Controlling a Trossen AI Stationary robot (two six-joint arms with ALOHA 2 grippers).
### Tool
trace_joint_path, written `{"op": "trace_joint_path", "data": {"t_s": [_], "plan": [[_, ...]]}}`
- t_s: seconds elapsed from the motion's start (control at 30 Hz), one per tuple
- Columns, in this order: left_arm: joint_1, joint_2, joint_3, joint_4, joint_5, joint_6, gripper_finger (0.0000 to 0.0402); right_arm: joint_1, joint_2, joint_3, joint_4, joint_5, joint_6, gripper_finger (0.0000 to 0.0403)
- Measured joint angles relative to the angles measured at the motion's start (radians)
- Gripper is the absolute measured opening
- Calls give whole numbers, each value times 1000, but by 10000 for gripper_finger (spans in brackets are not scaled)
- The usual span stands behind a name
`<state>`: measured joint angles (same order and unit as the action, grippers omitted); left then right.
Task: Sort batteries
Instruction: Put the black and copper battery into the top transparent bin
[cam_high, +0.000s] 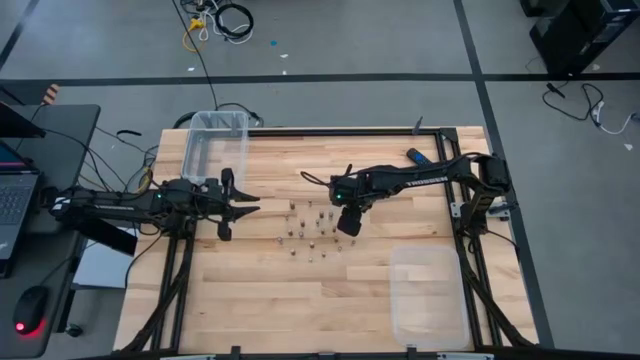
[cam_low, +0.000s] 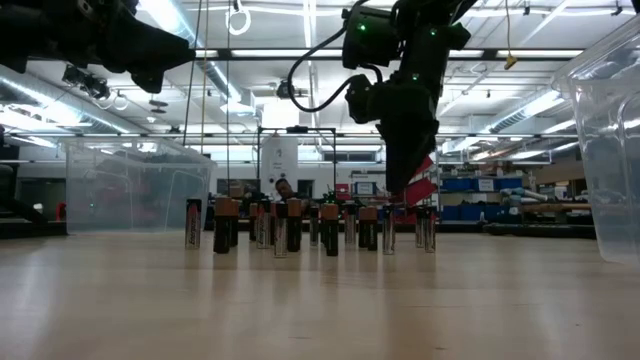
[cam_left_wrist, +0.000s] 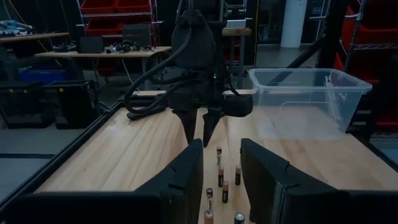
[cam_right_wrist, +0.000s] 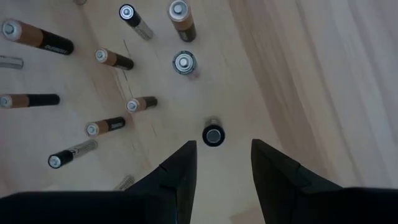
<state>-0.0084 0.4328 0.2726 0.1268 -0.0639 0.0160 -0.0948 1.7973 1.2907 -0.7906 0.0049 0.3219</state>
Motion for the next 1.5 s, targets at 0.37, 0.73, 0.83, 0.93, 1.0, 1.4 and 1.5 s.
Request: {"op": "trace_joint_path", "data": {"t_s": [0.37,0.73,0.83,0.93,1.0,1.4,1.5], "plan": [[0,0,0,-13,0,0,106,5,0,0,-83,-25,-40,138],[0,0,0,-32,0,-1,106,-1,0,0,-63,-2,-88,138],[0,0,0,-32,0,-1,106,-9,0,0,-26,-1,-86,138],[0,0,0,-27,0,-1,106,-13,0,0,10,-1,-87,138],[0,-1,0,-18,-3,1,106,-13,0,-1,13,-1,-88,138],[0,-1,0,-15,-13,4,106,-12,0,-31,80,0,-88,138],[0,-1,0,-18,-13,5,106,-11,0,-31,95,0,-87,138]]}}
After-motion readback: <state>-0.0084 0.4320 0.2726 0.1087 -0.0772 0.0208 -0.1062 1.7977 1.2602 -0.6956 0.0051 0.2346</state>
